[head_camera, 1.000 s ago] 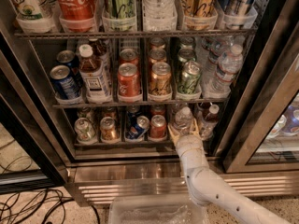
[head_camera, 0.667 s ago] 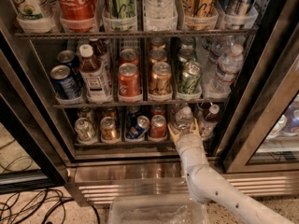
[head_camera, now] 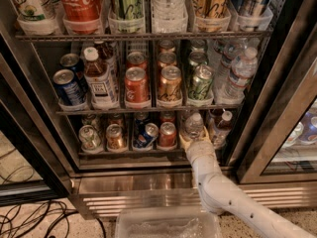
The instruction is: Pick water bottle from bottom shelf of fridge
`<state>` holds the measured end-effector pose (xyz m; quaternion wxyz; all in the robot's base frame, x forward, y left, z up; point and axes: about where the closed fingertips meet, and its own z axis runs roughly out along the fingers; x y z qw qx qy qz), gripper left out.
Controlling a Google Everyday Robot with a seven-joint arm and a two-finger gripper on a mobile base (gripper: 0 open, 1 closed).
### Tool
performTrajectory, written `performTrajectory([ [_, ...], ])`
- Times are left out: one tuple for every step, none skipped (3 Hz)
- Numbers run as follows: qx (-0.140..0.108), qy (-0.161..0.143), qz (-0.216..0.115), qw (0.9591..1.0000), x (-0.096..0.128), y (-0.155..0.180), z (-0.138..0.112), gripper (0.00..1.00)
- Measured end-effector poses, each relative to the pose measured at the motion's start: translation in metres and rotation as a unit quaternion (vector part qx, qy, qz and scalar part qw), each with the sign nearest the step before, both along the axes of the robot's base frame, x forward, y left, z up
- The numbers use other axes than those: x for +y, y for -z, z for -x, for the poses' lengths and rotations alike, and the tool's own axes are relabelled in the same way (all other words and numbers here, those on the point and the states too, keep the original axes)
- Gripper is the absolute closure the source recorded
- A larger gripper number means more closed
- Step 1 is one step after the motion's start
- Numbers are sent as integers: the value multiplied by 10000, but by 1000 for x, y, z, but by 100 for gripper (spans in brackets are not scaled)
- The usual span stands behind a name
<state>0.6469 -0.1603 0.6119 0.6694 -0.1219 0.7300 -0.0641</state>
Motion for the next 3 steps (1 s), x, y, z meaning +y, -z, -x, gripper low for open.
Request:
performTrajectory([
  [-7,-5,-7,10000,0,-1,0,99],
  [-144,-75,-216,9996,-2,-10,5,100],
  [-366,-215,-531,9977,-4,-31,14,100],
])
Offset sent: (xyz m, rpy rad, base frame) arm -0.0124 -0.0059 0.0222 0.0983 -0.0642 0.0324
